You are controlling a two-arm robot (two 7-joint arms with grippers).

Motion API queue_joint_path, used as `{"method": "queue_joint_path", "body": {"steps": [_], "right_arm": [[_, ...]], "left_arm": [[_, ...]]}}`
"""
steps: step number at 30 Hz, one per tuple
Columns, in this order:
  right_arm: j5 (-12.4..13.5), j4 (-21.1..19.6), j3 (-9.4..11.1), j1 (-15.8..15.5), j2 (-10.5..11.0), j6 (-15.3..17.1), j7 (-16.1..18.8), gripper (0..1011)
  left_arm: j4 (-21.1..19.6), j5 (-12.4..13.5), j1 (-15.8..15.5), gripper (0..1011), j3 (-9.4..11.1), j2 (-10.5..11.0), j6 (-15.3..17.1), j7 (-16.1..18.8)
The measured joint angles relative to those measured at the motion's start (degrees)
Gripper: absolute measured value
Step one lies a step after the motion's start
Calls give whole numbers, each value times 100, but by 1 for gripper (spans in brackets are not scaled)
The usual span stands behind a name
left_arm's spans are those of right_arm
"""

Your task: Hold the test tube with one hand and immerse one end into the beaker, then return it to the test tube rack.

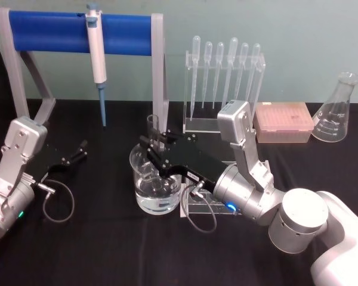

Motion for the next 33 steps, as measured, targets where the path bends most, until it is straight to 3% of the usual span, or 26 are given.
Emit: {"method": "queue_joint_path", "body": {"steps": [33], "right_arm": [[0, 1, 0, 0, 0, 0, 0, 224]], "left_arm": [[0, 0, 0, 1000, 0, 0, 0, 0]]}}
